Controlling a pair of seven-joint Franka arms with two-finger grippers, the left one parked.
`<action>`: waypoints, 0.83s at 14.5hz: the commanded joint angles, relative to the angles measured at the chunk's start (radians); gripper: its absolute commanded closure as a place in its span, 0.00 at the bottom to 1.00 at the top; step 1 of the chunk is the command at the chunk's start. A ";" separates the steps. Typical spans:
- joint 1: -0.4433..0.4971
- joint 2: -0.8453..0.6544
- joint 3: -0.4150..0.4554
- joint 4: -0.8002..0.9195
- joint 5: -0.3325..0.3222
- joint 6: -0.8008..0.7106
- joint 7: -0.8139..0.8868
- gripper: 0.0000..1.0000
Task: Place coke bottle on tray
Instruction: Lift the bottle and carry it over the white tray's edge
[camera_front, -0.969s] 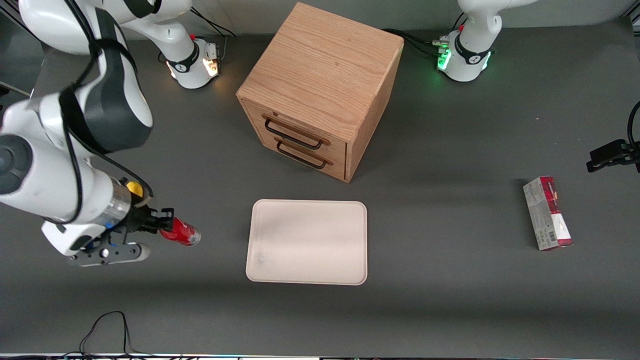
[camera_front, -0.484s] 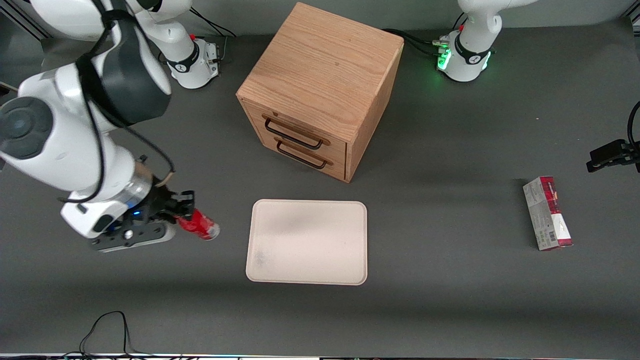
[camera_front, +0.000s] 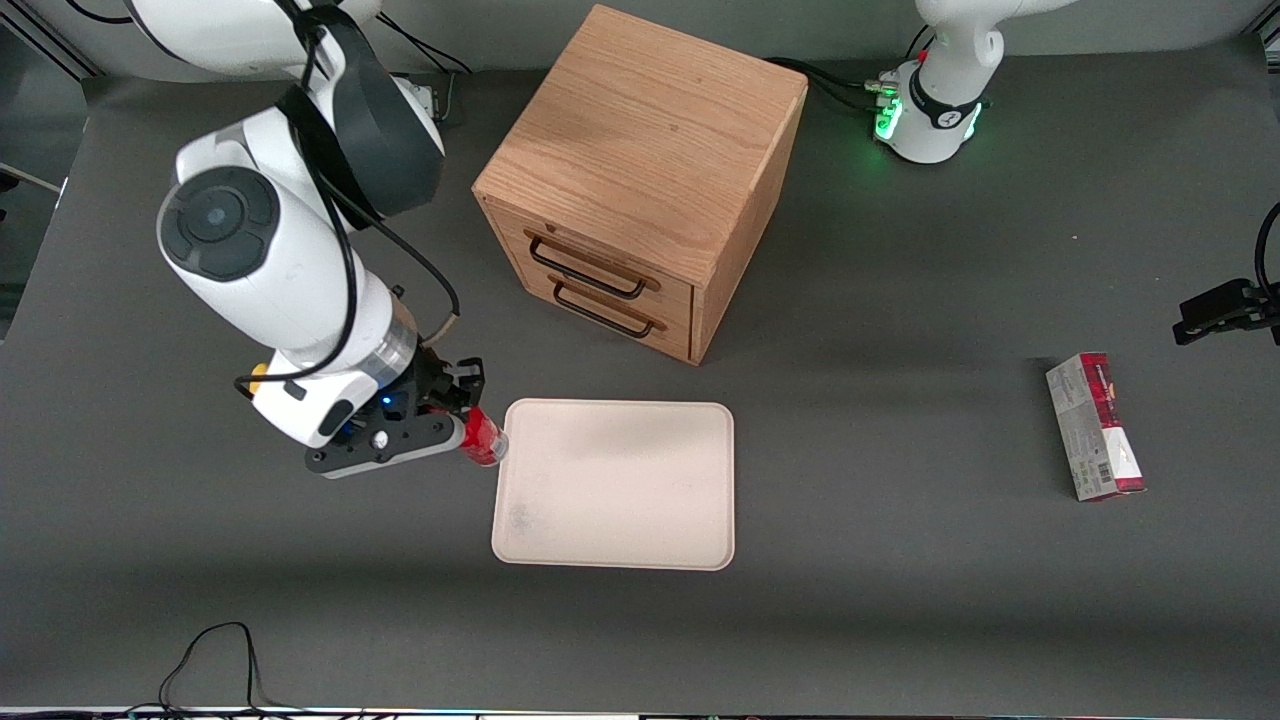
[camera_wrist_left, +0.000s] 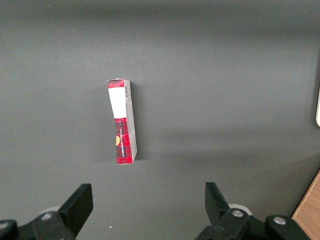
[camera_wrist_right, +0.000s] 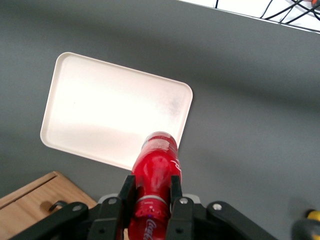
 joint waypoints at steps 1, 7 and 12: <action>0.000 0.085 -0.005 0.042 -0.017 0.060 0.017 1.00; -0.005 0.236 -0.005 0.035 -0.017 0.174 0.017 1.00; -0.006 0.306 -0.005 0.029 -0.017 0.229 0.026 1.00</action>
